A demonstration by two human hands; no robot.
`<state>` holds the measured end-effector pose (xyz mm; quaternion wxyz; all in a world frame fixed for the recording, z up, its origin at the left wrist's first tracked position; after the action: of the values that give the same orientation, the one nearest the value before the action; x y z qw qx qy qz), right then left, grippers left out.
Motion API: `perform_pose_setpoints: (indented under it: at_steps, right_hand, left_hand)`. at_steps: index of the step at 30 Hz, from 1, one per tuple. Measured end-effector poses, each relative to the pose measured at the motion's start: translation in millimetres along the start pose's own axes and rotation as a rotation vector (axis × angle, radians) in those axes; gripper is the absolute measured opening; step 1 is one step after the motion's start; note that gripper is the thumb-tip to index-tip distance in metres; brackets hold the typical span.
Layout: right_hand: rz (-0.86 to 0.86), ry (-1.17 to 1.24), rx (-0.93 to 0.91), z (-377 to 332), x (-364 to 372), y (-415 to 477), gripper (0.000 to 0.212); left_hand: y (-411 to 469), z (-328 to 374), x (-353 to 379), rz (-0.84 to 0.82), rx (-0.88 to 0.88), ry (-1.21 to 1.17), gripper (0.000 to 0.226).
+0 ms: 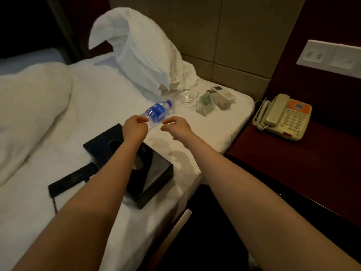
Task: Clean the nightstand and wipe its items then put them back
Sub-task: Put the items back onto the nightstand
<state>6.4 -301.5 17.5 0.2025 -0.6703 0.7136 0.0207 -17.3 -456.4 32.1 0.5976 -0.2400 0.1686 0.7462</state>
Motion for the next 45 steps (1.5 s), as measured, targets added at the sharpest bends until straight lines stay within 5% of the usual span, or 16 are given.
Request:
perform_pose_setpoints:
  at_steps: [6, 9, 20, 35, 45]
  right_hand:
    - [-0.303, -0.349, 0.039, 6.6, 61.4, -18.7, 0.074]
    - [-0.346, -0.532, 0.056, 21.8, 79.1, -24.2, 0.079]
    - [-0.003, -0.593, -0.032, 25.9, 69.9, -32.5, 0.050]
    - [0.097, -0.609, -0.119, -30.9, 18.0, -36.7, 0.047]
    - [0.320, -0.455, 0.025, -13.3, -86.2, -44.9, 0.043]
  left_hand:
    - [-9.5, -44.5, -42.5, 0.076, -0.037, 0.255, 0.035]
    - [-15.7, -70.8, -55.0, 0.083, -0.127, 0.338, 0.055]
    - [-20.0, -91.0, -59.8, -0.069, -0.249, 0.370, 0.101]
    - [-6.1, -8.3, -79.5, 0.064, -0.065, 0.341, 0.090]
    - [-12.9, 77.5, -1.6, -0.061, 0.053, 0.284, 0.098]
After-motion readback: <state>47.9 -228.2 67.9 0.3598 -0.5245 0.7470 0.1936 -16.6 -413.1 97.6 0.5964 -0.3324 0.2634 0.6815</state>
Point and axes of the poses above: each hand's wrist, its own y-axis towards the middle knuckle, its own x-axis out of the palm, z = x × y, the point moved 9 cm from there along y, towards the middle knuckle, and after that the axes turned 1 degree about -z, right-handed, at the moved point
